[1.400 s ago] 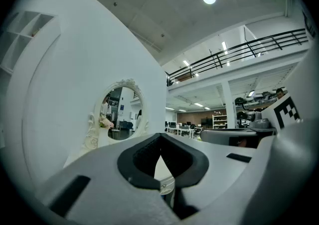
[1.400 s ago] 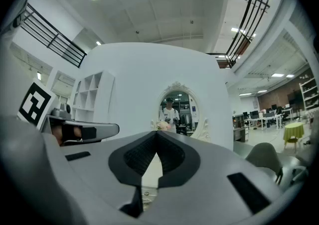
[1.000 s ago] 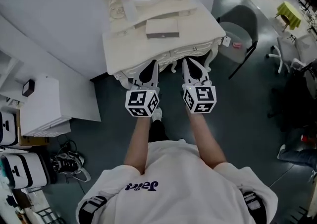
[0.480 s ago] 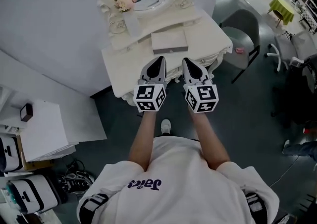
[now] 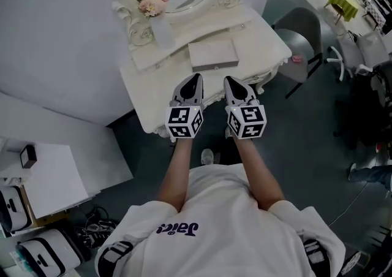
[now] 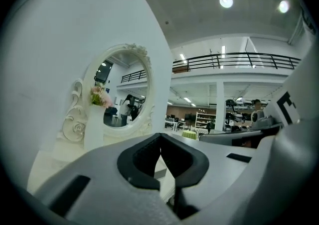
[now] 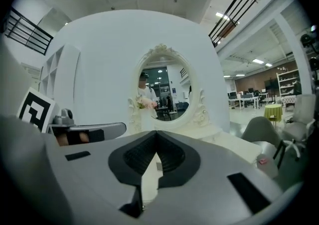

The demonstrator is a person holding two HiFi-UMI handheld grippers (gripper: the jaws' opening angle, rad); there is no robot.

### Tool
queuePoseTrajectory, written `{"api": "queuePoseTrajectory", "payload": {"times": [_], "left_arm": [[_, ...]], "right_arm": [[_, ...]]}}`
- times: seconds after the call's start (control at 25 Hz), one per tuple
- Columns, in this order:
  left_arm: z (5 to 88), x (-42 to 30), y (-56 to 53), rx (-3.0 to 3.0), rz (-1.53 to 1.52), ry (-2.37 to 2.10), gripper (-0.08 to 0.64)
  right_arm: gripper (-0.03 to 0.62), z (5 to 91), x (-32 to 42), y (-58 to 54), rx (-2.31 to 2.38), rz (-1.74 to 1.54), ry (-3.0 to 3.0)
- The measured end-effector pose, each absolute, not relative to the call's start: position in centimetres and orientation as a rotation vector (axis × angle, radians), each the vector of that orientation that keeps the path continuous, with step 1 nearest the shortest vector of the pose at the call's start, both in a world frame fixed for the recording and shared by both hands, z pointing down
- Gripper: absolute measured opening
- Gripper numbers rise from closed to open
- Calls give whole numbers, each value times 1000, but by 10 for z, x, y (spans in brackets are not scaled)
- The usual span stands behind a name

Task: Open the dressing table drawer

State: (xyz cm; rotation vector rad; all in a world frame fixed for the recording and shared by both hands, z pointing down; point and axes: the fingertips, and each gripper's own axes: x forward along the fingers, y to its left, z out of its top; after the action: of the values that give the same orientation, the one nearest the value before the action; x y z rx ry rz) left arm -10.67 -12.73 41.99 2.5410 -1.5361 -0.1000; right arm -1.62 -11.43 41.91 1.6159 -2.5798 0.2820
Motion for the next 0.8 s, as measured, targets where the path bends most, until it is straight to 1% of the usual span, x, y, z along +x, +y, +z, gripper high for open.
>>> {"api": "queuePoseTrajectory", "payload": {"times": [0.4, 0.8], "left_arm": [[468, -91, -208, 2547, -11, -1491, 15], [504, -79, -268, 2497, 26, -1488, 15]], "right_arm": [[11, 501, -8, -198, 1531, 399, -2483], [11, 592, 2, -249, 1405, 640, -2376]]}}
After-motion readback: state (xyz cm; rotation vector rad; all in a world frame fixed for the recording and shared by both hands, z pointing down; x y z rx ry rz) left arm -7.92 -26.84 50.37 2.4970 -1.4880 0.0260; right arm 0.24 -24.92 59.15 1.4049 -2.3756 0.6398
